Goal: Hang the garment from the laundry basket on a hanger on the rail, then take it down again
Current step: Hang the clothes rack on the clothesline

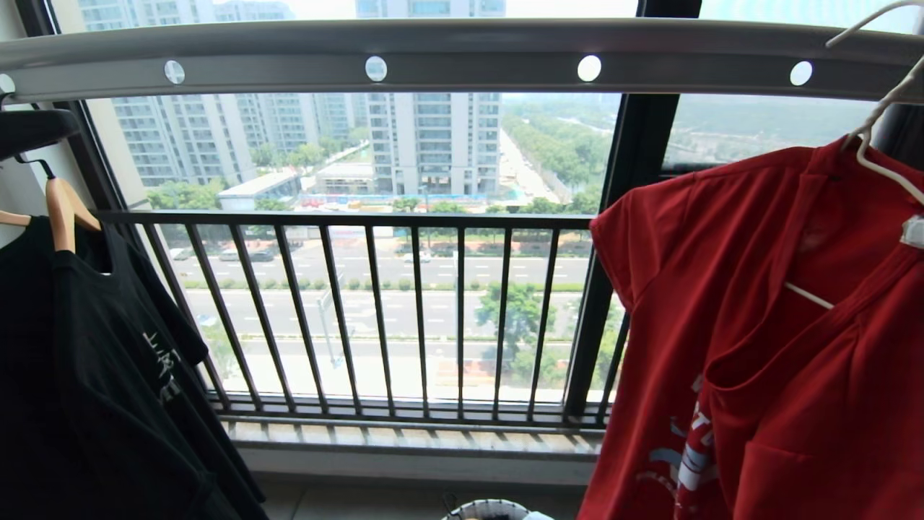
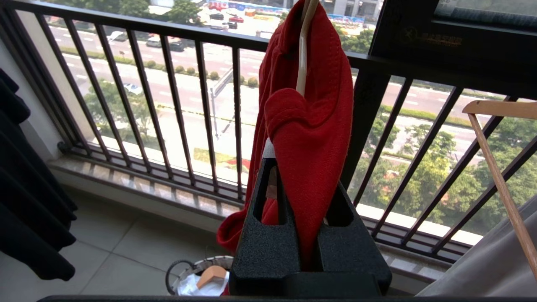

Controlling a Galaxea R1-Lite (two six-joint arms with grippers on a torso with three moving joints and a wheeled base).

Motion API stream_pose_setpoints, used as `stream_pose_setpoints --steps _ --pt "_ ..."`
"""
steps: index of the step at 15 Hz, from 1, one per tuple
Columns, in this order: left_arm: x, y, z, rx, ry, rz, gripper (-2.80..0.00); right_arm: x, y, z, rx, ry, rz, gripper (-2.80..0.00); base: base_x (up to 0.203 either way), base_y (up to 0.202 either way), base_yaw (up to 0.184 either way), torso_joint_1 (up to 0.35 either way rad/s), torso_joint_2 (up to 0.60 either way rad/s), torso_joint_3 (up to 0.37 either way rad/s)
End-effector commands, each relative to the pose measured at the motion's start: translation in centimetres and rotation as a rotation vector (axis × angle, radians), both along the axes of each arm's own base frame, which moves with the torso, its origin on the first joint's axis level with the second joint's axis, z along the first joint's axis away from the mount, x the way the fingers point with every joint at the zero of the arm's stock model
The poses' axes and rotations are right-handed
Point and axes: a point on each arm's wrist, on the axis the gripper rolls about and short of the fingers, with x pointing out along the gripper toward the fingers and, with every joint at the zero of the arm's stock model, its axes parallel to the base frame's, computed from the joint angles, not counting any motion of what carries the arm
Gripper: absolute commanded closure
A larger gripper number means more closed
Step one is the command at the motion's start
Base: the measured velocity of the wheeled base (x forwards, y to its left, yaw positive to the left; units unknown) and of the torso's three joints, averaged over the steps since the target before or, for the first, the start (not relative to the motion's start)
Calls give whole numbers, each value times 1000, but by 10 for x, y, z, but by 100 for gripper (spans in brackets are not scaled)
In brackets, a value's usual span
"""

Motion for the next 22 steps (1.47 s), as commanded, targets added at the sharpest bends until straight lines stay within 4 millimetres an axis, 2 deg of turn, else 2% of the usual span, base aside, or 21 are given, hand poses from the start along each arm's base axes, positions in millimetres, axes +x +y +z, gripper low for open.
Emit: stream_pose_setpoints --steps 1,6,9,13,17,22 --pt "0 0 0 -1 2 0 0 6 3 -3 -9 23 5 0 0 0 0 0 0 0" --pt "1 -1 0 2 4 0 0 4 15 -6 -18 35 119 0 0 0 0 0 0 0" --pt "1 0 0 0 3 0 0 16 33 -15 -42 95 201 0 0 0 0 0 0 0" --pt "0 0 0 1 1 1 0 22 56 -18 -8 112 288 0 0 0 0 0 0 0" --pt "-3 1 1 0 -9 2 0 36 85 -16 21 49 237 0 0 0 0 0 0 0" --pt "-8 3 3 -6 -27 2 0 50 100 -20 5 42 236 0 0 0 0 0 0 0"
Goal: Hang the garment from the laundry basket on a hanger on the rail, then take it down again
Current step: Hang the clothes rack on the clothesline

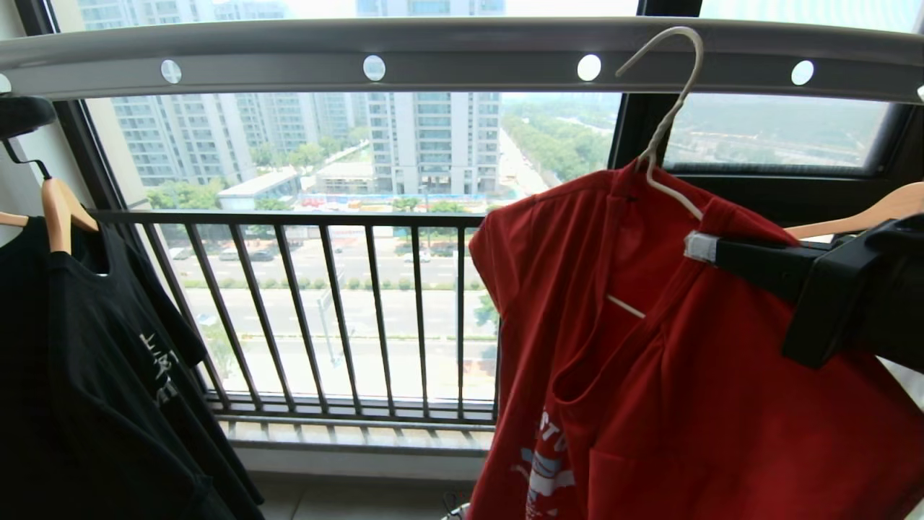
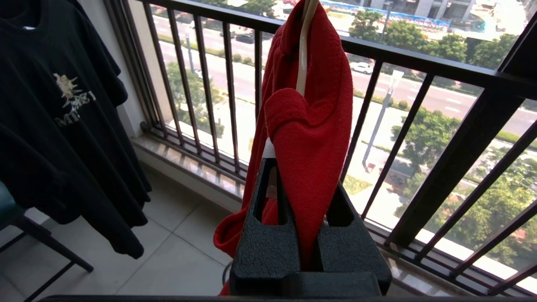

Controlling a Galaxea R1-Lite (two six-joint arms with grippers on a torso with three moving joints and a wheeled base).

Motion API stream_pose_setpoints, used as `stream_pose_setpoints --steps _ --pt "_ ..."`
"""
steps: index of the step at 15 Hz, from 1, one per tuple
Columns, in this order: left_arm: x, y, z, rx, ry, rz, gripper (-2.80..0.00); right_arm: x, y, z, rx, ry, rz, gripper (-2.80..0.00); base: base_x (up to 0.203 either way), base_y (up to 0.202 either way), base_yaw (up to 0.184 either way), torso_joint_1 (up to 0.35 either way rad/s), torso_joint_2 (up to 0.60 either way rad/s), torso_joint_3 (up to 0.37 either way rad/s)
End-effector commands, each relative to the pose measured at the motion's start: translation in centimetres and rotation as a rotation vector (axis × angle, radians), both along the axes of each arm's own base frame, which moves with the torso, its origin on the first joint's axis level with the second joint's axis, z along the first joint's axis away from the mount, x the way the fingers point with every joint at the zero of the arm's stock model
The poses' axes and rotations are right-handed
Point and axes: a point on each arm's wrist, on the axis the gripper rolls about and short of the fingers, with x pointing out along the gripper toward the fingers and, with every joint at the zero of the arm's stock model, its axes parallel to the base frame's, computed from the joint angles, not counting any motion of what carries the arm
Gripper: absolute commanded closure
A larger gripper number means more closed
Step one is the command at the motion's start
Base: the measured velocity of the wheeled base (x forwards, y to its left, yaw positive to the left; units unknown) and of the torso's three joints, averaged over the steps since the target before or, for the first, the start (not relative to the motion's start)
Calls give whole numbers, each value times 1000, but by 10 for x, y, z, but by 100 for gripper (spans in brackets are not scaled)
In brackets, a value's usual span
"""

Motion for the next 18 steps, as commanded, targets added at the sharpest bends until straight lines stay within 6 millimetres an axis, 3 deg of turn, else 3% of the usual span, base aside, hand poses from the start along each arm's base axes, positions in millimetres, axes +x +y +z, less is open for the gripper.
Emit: stream_pose_setpoints --steps 1,5,14,18 --pt "-1 0 0 -2 0 0 0 12 12 -6 -31 4 1 0 0 0 0 0 0 0" --pt "-1 1 1 -4 -5 1 0 27 23 -6 -31 -11 -11 0 0 0 0 0 0 0" --pt "-14 5 6 -19 -47 2 0 62 23 4 -12 -23 -102 0 0 0 0 0 0 0" --pt "-18 7 9 -28 -65 3 0 75 25 -5 -30 5 -118 0 0 0 0 0 0 0"
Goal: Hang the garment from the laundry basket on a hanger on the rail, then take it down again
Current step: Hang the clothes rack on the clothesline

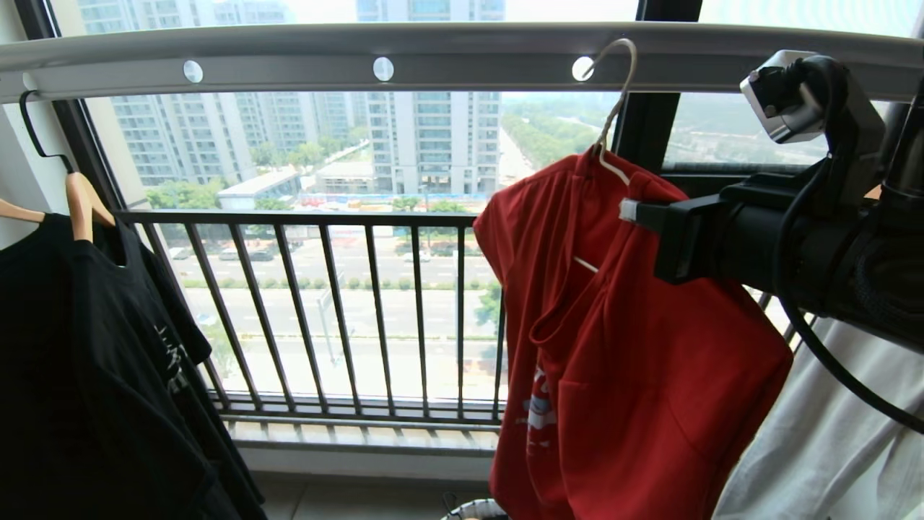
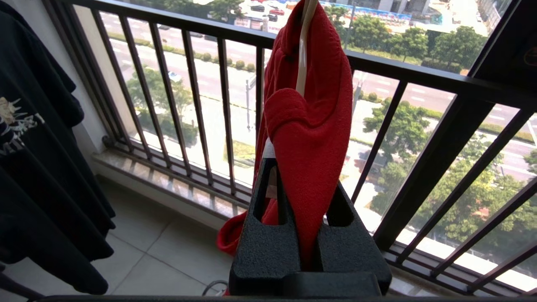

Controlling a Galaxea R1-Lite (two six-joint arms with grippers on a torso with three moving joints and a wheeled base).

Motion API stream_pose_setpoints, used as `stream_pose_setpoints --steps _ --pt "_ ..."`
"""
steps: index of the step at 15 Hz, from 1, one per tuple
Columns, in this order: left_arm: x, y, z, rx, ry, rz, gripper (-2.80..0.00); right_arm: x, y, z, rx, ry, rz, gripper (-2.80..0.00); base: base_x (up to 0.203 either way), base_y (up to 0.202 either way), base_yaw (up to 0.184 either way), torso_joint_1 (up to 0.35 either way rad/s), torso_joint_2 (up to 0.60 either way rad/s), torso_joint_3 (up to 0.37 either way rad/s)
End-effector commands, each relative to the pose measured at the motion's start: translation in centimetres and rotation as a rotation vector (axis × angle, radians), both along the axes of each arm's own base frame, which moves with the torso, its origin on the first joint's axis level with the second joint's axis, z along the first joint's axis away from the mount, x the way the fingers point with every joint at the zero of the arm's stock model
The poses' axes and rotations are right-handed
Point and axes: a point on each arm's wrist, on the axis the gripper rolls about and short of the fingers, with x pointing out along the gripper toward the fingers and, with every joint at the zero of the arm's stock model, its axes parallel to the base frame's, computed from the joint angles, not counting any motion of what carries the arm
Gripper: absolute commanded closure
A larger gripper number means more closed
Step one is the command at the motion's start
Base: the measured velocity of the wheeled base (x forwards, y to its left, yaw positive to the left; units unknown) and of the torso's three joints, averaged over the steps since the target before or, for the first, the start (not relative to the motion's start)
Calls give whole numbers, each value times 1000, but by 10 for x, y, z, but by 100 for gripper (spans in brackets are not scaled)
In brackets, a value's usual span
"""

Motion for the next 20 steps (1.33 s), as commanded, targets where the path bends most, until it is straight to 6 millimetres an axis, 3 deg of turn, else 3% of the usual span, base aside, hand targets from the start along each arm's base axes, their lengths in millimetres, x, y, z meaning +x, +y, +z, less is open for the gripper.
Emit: stream_pose_setpoints --steps 1,7,11,12,13,16,20 --pt "-5 2 2 -8 -16 -2 0 9 2 -6 -12 20 -15 0 0 0 0 0 0 0" --pt "-8 3 3 -11 -28 -1 0 22 11 -20 -35 39 -18 0 0 0 0 0 0 0" --pt "-8 3 3 -12 -28 -1 0 20 10 -20 -47 33 -16 0 0 0 0 0 0 0" --pt "-8 3 3 -13 -27 0 0 20 10 -19 -47 30 -16 -267 0 0 0 0 0 0" --pt "-8 3 4 -13 -29 0 0 20 10 -19 -46 29 -17 -280 0 0 0 0 0 0" --pt "-6 3 3 -9 -22 -2 0 14 6 -14 -36 12 -16 -280 0 0 0 0 0 0" --pt "-1 0 1 -4 -5 -2 0 -10 -10 -7 -15 -20 -9 -280 0 0 0 0 0 0"
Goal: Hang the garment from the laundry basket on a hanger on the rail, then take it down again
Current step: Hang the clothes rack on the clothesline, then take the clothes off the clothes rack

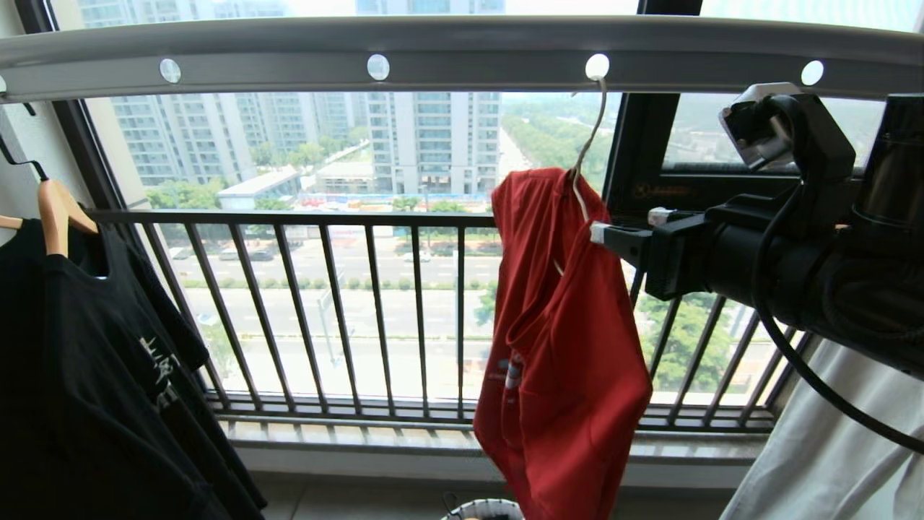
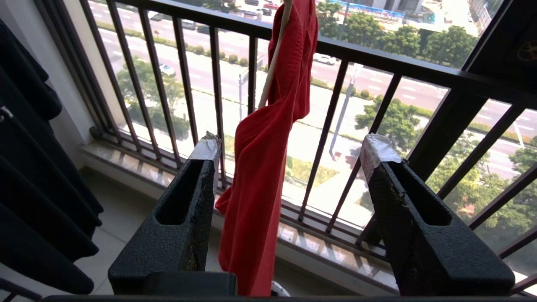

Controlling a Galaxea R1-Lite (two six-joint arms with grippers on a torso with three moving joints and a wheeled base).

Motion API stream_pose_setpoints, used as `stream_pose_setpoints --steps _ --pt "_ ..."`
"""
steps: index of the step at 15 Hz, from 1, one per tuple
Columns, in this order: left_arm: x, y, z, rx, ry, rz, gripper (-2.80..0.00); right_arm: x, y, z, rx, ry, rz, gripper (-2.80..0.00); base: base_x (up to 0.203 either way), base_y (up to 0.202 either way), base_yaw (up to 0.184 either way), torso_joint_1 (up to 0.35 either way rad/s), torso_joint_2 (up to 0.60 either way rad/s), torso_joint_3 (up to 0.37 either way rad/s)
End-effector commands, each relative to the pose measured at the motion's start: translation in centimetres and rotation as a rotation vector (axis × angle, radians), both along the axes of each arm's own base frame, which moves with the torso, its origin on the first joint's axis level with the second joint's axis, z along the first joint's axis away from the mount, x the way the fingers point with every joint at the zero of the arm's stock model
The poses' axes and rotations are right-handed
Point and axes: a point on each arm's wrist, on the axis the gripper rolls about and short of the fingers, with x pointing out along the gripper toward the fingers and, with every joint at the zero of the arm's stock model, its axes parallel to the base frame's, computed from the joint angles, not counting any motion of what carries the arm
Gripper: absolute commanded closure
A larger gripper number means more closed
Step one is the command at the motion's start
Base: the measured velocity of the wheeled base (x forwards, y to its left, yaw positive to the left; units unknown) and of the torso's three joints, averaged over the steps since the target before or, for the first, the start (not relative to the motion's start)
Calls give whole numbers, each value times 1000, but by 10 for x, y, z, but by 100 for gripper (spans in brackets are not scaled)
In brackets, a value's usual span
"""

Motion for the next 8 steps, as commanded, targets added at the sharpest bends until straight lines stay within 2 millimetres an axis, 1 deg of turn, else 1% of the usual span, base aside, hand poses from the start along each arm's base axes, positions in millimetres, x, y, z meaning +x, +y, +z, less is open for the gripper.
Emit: stream_pose_setpoints --steps 1,4,5,6,8 --pt "5 -2 -2 5 17 -1 0 -22 -15 10 28 -41 3 -280 0 0 0 0 0 0" --pt "13 -5 -5 16 44 -3 0 -48 -34 17 36 -92 7 -280 0 0 0 0 0 0" --pt "19 -7 -7 24 65 -4 0 -59 -43 18 41 -114 7 -280 0 0 0 0 0 0" --pt "24 -9 -10 31 81 -5 0 -69 -50 19 45 -131 5 0 0 0 0 0 0 0" --pt "31 -12 -13 41 105 -6 0 -87 -64 18 58 -159 2 0 0 0 0 0 0 0"
